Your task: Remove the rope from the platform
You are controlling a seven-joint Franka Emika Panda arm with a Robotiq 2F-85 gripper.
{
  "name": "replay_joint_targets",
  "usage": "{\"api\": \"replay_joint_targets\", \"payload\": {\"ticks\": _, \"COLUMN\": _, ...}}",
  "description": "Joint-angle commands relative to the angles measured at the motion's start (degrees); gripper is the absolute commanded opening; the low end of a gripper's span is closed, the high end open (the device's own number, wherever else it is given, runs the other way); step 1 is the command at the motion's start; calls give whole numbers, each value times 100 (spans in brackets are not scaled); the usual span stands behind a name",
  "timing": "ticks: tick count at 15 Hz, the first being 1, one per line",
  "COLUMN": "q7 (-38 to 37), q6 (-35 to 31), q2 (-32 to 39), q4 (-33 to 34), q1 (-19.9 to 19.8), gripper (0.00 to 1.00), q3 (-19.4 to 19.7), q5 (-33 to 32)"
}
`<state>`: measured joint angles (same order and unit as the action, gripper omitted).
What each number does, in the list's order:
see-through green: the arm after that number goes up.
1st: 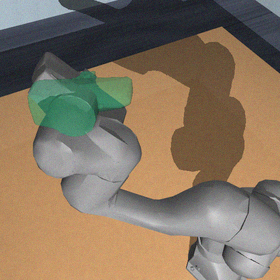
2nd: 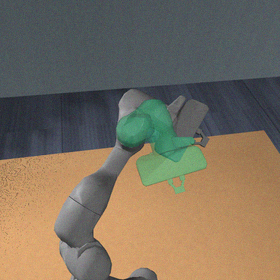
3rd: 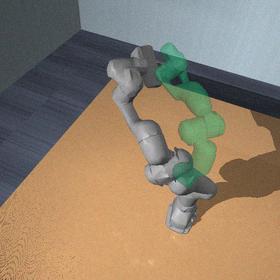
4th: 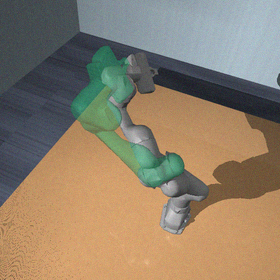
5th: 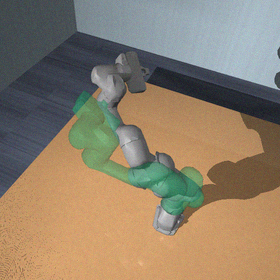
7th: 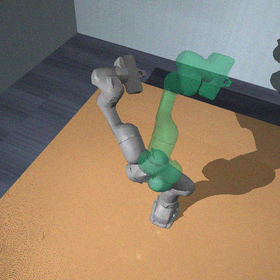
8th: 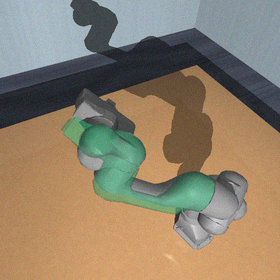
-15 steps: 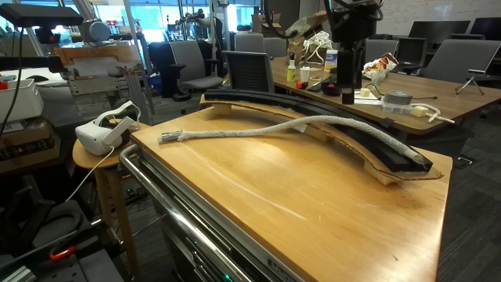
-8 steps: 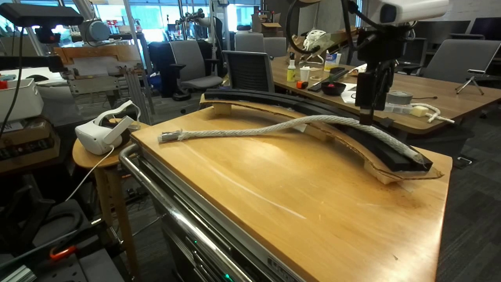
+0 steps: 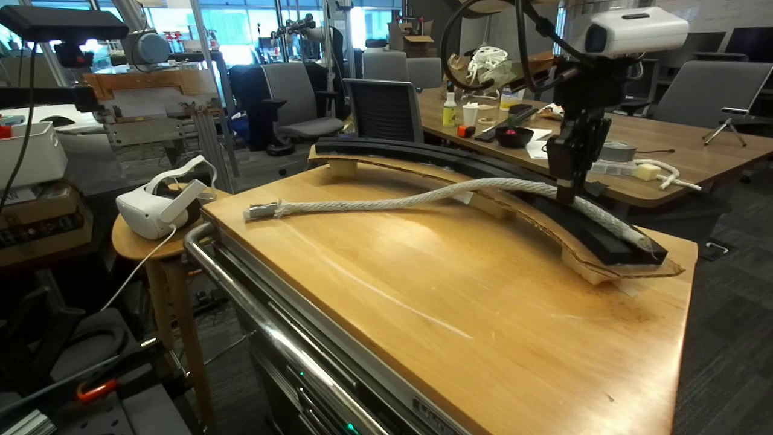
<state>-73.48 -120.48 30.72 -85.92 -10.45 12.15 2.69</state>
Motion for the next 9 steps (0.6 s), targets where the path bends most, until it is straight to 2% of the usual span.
{"api": "replay_joint_targets", "payload": {"ticks": 1, "q7": -370, "q6": 154, "q2": 71, "q4": 218, "q1": 54, "gripper": 0, "q3": 71, "q5": 128}}
{"api": "replay_joint_targets", "payload": {"ticks": 4, "q7": -822, "q6": 107, "q2": -93, "q4": 11, "q1": 123, "gripper": 2, "q3": 131, "q5": 49}}
{"api": "replay_joint_targets", "payload": {"ticks": 6, "q7": -1286, "q6": -33, "q2": -411, "q4": -415, "q1": 297, "gripper": 2, "q3": 323, "q5": -326}}
{"api": "replay_joint_targets", "payload": {"ticks": 9, "q7": -1909, "q6": 123, "q2": -821, "q4": -1022, "q1": 419, "gripper": 2, "q3": 528, "q5": -674}}
